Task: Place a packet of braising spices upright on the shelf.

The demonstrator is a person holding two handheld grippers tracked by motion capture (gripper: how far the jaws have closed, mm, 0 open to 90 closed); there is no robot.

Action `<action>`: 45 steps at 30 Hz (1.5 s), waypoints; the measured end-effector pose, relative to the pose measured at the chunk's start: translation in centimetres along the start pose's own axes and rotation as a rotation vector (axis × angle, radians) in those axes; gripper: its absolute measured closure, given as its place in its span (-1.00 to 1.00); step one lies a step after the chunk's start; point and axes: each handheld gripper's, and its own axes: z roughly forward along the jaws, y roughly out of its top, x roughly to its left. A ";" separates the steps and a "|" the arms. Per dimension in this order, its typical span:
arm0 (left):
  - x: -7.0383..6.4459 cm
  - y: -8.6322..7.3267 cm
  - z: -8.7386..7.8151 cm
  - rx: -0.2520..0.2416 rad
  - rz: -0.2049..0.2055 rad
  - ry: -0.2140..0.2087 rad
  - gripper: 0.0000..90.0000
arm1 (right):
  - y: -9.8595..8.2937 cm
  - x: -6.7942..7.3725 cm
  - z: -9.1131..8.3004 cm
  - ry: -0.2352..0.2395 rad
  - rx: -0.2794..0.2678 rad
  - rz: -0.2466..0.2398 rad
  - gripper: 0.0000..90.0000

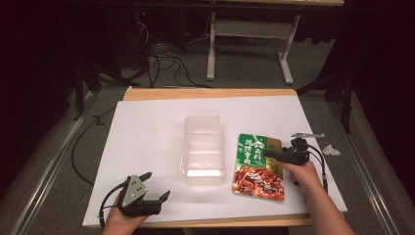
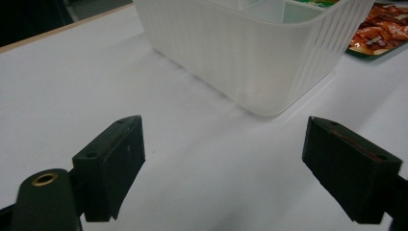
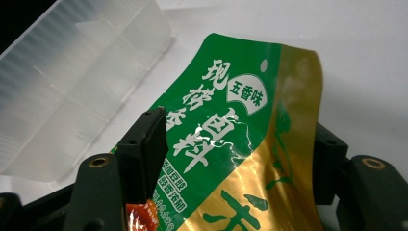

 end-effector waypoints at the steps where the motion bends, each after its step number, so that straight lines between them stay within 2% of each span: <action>1: 0.0 0.0 0.0 0.002 0.000 -0.001 -0.66 | 0.0 -0.1 0.0 0.003 0.004 0.001 -0.17; 4: 0.0 0.0 0.0 0.005 0.005 -0.003 -0.66 | -0.1 -0.3 0.1 0.003 0.011 0.010 -0.10; 7: 0.0 0.0 0.0 0.004 0.003 -0.003 -0.66 | -0.2 -0.4 0.4 -0.017 0.039 0.010 0.06; 8: 0.0 0.0 0.0 0.004 0.003 -0.003 -0.66 | -0.2 -0.4 0.4 -0.017 0.039 0.010 0.06; 9: 0.0 0.0 0.0 0.005 0.002 -0.004 -0.66 | -0.2 -0.5 0.3 -0.029 0.033 0.020 0.20; 12: 0.0 0.0 0.0 0.004 0.004 -0.004 -0.66 | -0.2 -0.7 0.3 -0.027 0.033 0.032 0.25; 13: 0.0 0.0 0.0 0.004 0.002 -0.003 -0.66 | -0.2 -0.7 0.3 -0.037 0.039 0.034 0.35; 14: 0.0 0.0 0.0 0.004 0.001 -0.002 -0.66 | -0.2 -0.7 0.3 -0.037 0.039 0.034 0.35; 16: 0.0 -0.1 0.1 0.009 0.003 -0.002 -0.66 | -0.2 -0.7 0.3 -0.057 0.044 0.037 0.47; 22: -0.1 0.0 0.1 0.008 0.006 0.000 -0.66 | -0.1 -0.7 0.2 -0.092 0.046 0.024 0.74; 25: -0.1 0.1 -0.1 0.000 0.012 0.019 -0.66 | -0.1 -0.7 0.2 -0.102 0.039 0.017 0.86; 28: 0.1 0.1 -0.4 -0.025 -0.010 0.043 -0.65 | -0.1 -0.7 0.0 -0.107 0.030 0.015 1.00; 32: 0.4 0.1 -0.6 -0.029 -0.026 0.070 -0.65 | 0.0 -0.4 -0.3 -0.109 0.015 0.024 1.00; 37: 0.5 0.2 -0.6 -0.029 -0.042 0.083 -0.65 | 0.2 0.2 -0.9 -0.107 -0.011 0.028 1.00; 45: 1.0 0.5 0.0 -0.027 -0.066 0.095 -0.65 | 0.2 1.3 -2.4 -0.097 -0.062 -0.018 1.00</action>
